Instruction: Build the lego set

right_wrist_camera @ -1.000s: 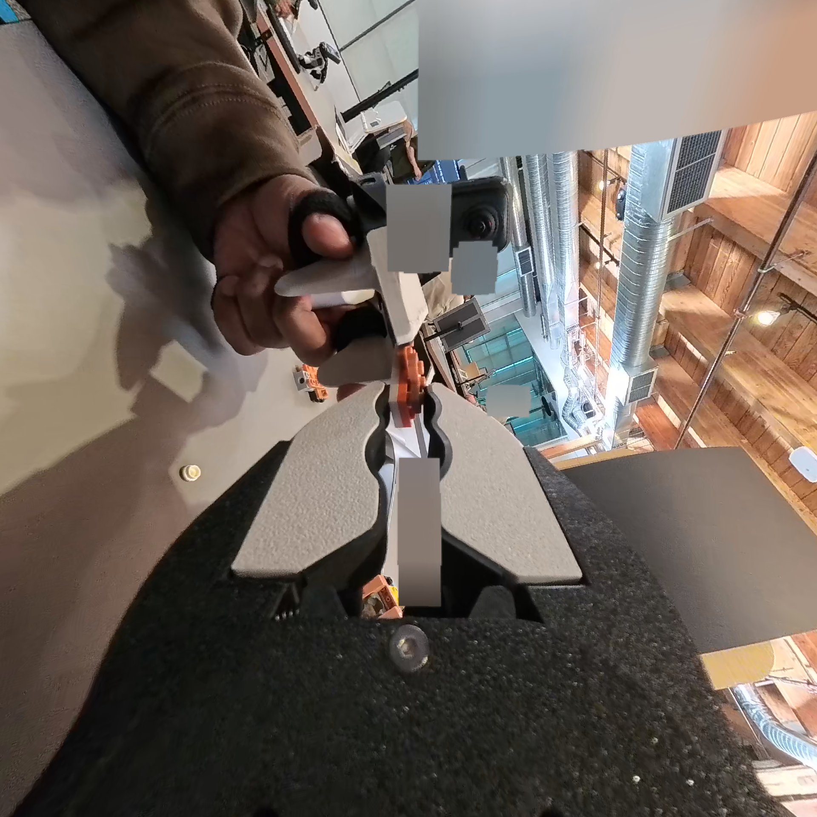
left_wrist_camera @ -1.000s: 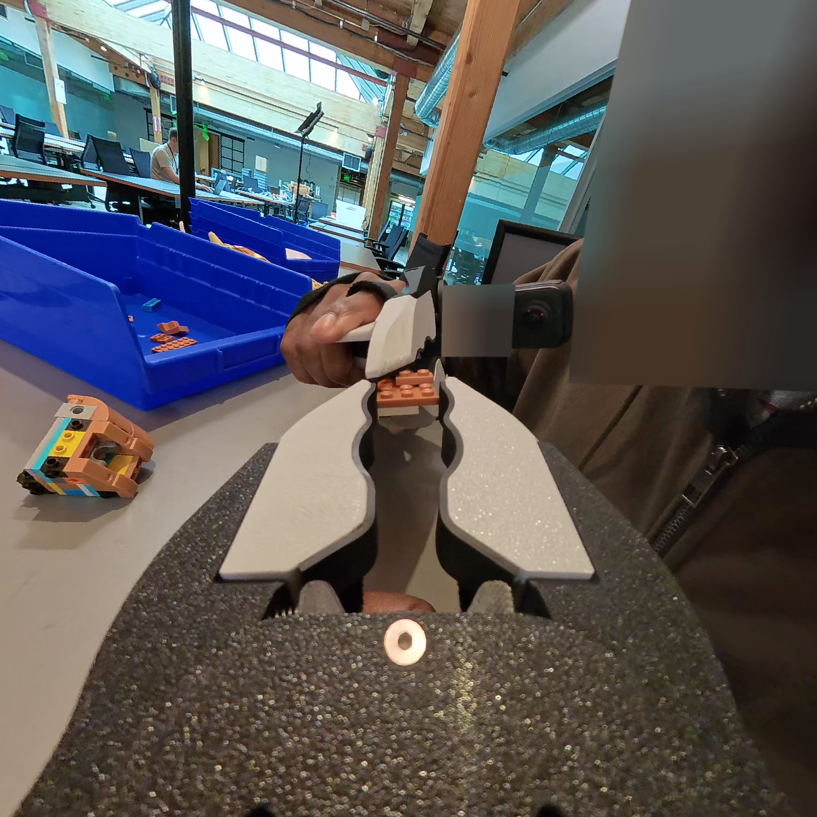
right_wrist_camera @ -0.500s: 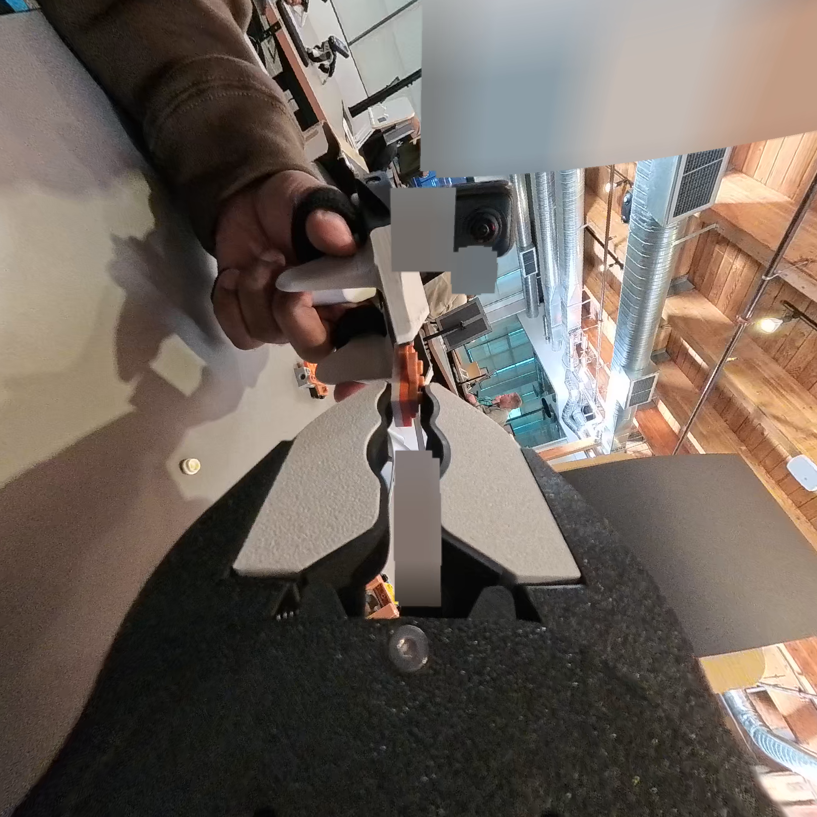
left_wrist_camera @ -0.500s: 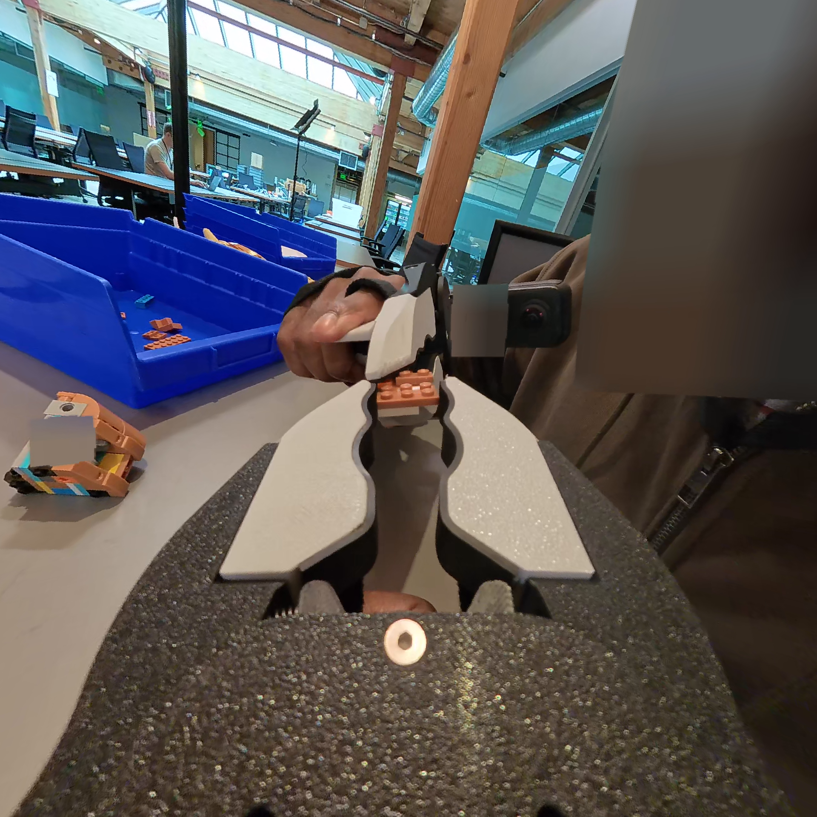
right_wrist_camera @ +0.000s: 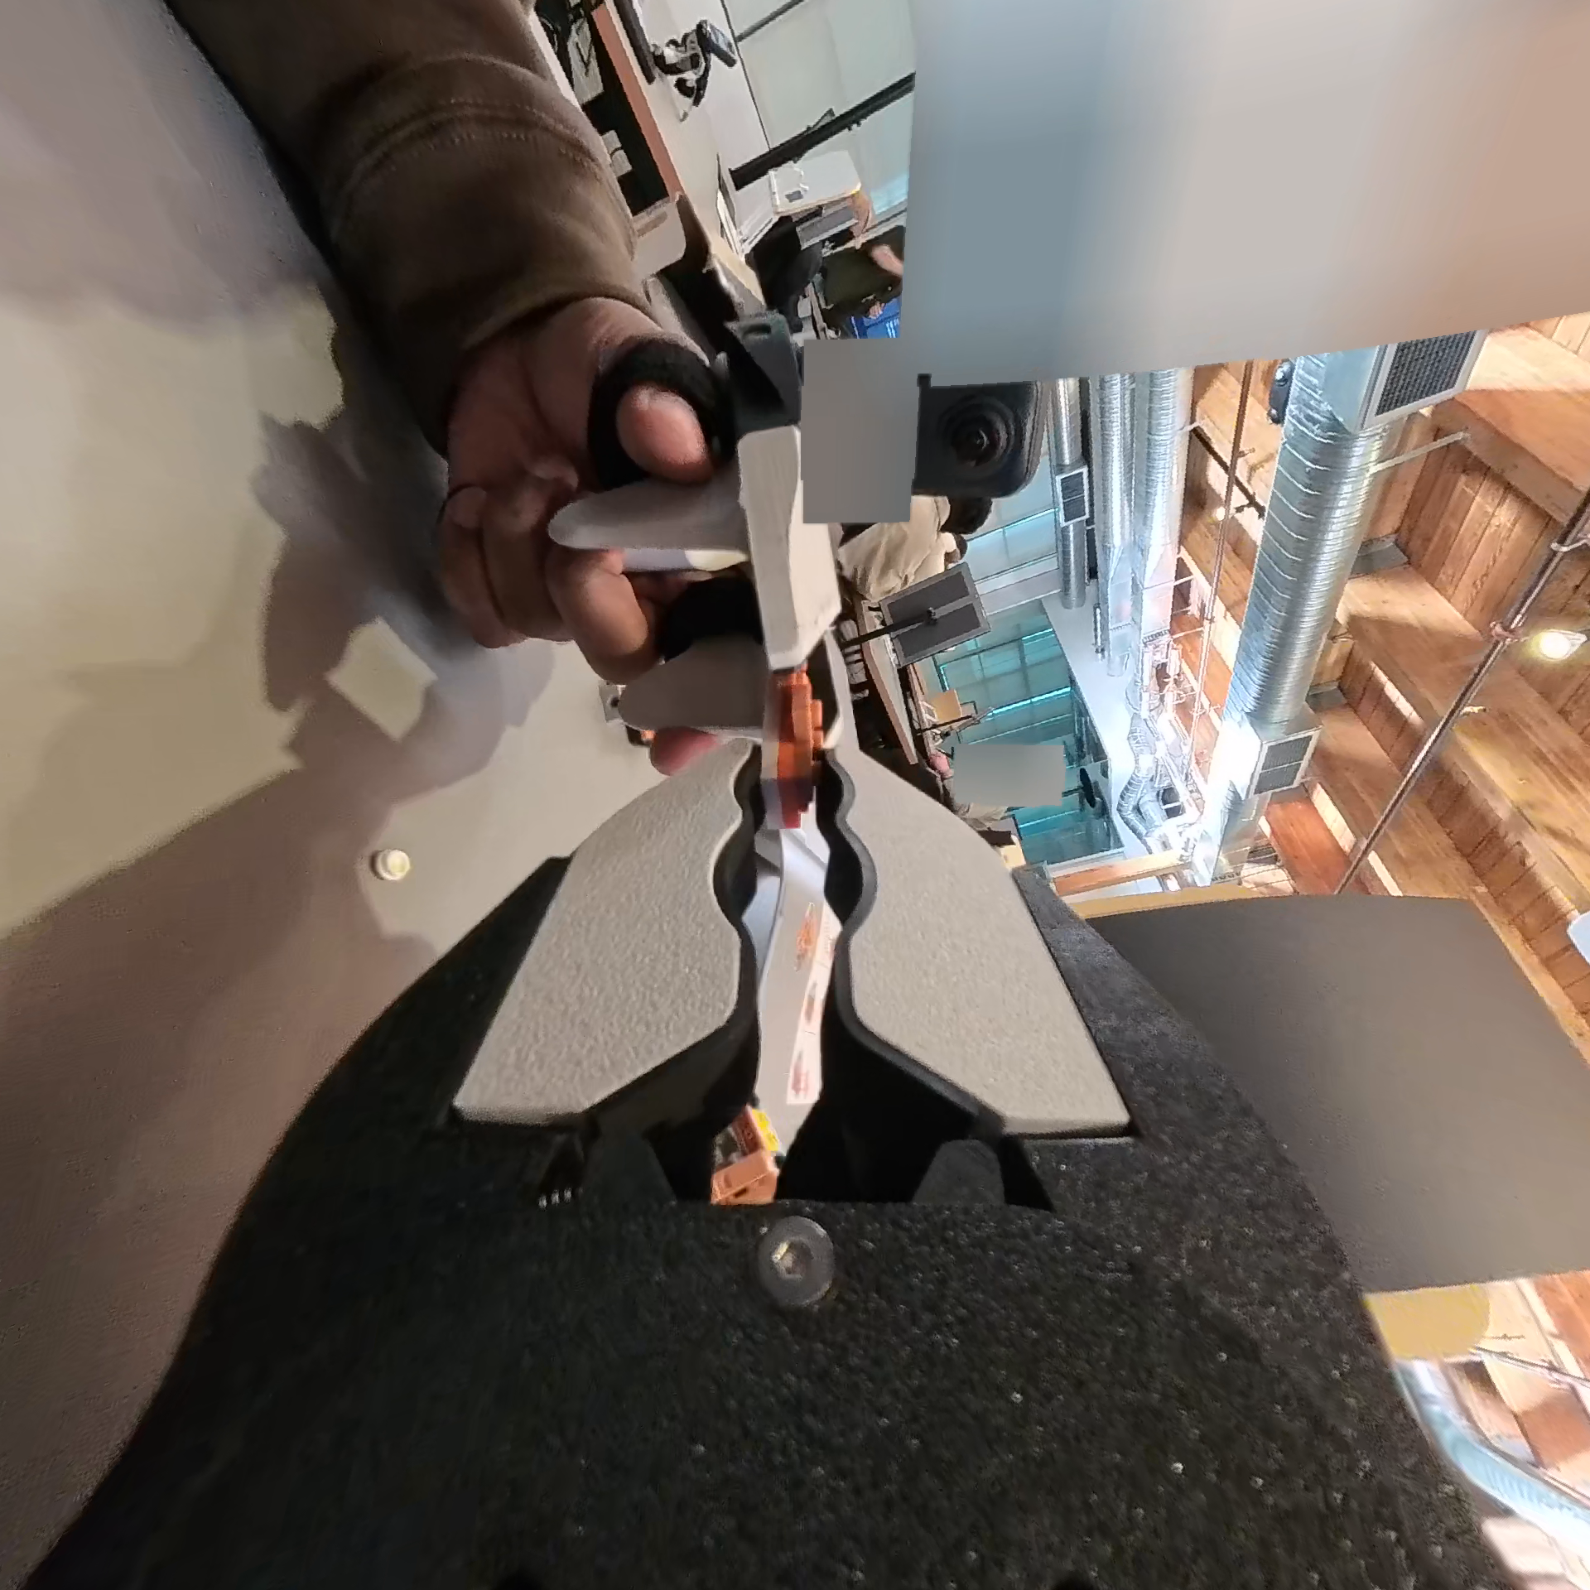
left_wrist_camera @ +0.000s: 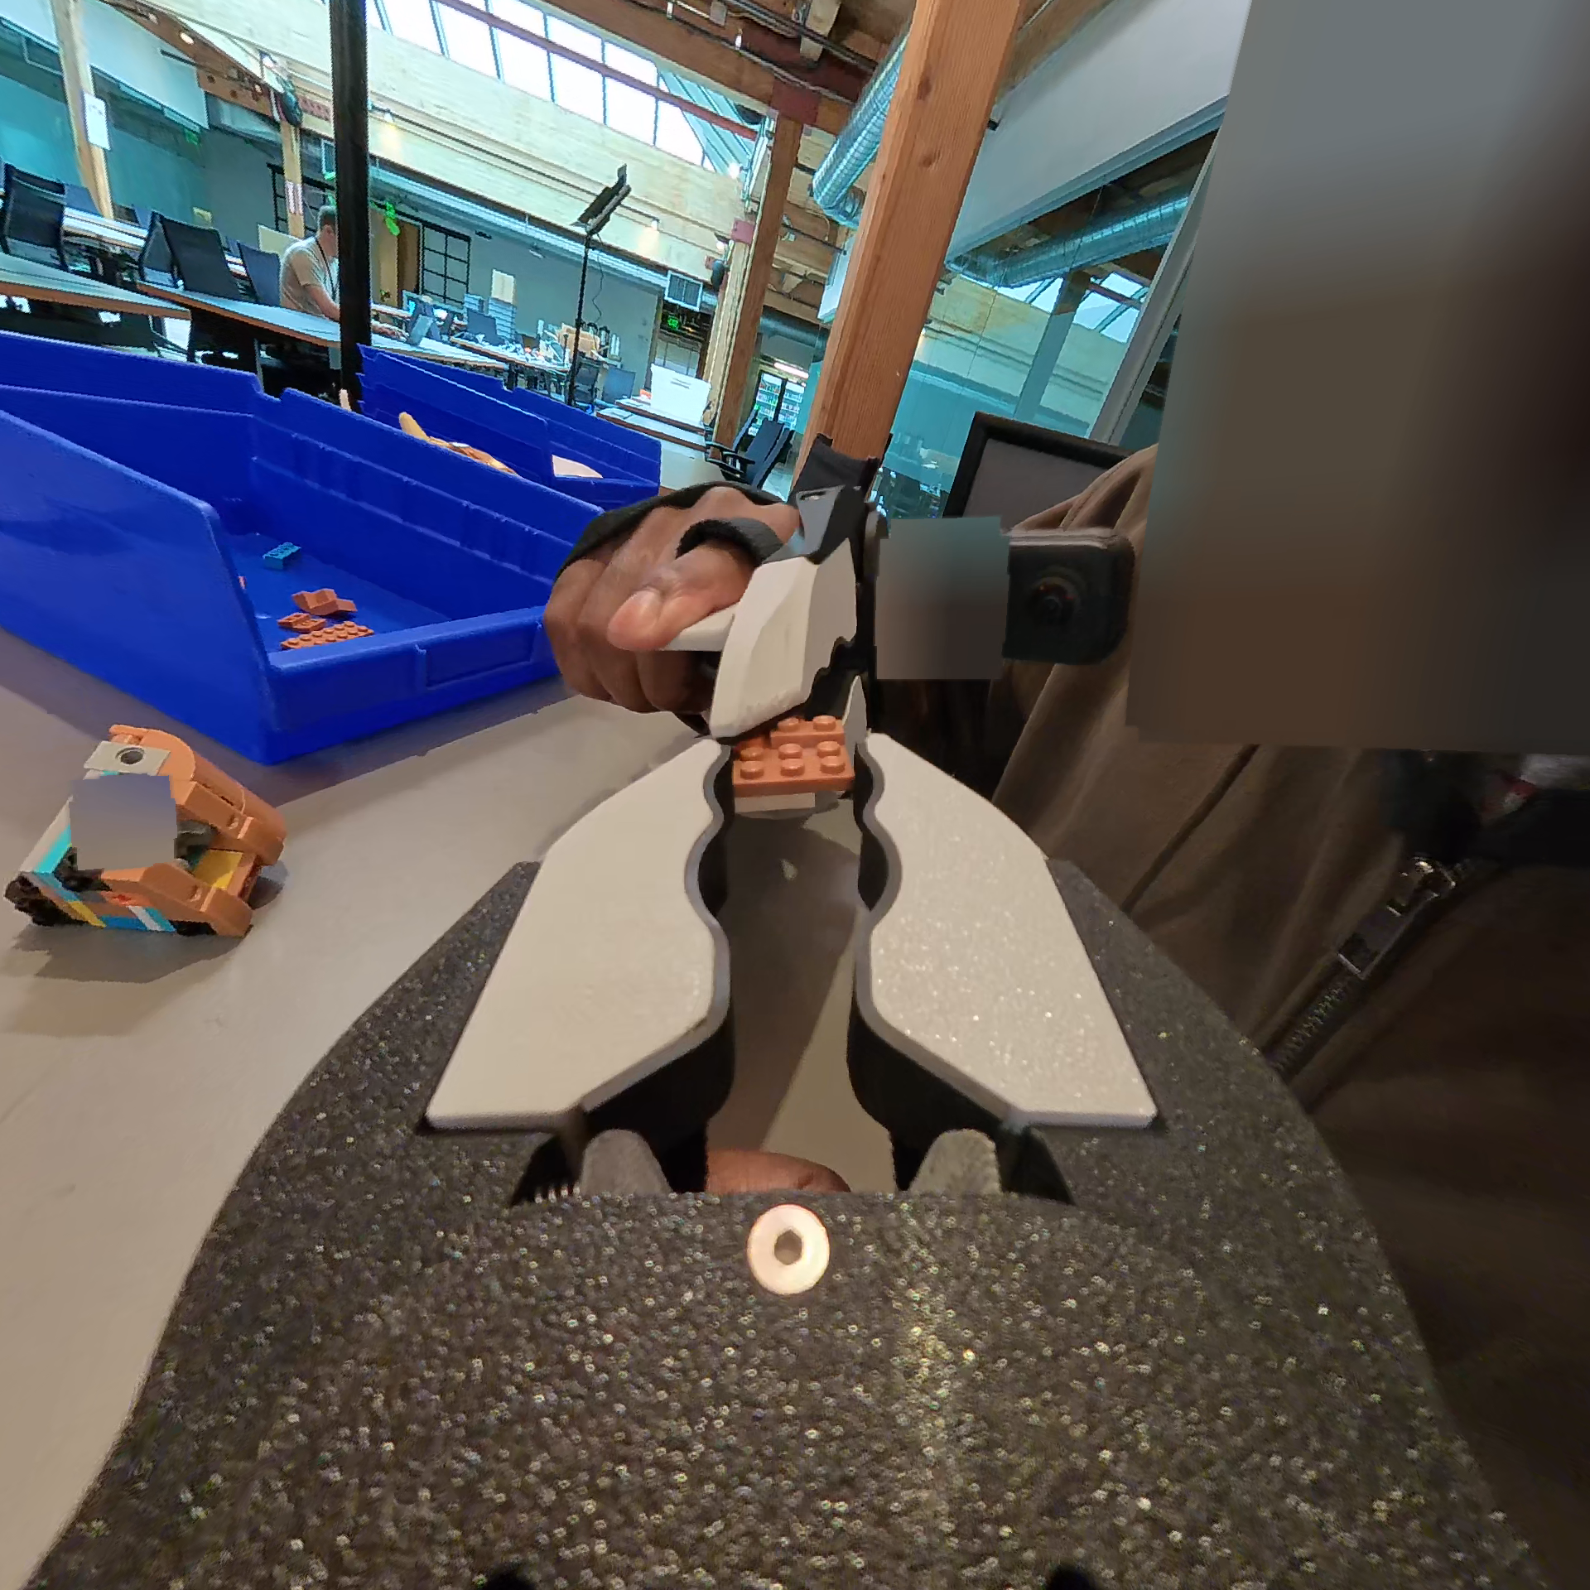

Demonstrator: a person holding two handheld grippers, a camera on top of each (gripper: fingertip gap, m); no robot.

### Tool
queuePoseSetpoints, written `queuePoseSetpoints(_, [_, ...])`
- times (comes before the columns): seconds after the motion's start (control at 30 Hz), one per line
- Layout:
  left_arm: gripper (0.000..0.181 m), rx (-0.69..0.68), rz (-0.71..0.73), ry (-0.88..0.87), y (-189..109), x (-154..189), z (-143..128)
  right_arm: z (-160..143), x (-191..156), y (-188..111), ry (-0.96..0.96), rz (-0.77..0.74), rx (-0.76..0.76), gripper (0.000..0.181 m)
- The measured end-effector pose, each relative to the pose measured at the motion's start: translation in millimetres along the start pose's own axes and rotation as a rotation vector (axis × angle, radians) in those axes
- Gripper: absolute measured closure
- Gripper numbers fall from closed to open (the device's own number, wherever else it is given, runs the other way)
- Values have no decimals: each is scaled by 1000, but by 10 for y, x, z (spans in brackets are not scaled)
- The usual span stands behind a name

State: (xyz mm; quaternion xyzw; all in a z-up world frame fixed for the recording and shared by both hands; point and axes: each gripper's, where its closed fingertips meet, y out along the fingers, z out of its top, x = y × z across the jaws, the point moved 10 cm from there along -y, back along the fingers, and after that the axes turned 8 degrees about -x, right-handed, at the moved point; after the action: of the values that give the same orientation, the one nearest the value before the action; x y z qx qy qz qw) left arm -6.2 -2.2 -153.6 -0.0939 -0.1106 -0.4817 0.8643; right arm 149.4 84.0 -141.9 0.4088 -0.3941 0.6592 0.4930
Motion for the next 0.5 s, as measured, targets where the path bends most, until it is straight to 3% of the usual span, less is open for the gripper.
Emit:
queuePoseSetpoints(0.17, [155,25,15,-4,-30,-43,-14,-26,-49,47,-18,-83,-25,169])
queuePoseSetpoints(0.33, [155,70,50,18,-76,-66,8,-39,-18,17,0,-131,-22,154])
queuePoseSetpoints(0.5, [155,24,118,103,-67,-50,9,-22,-63,13,-58,-134,-18,154])
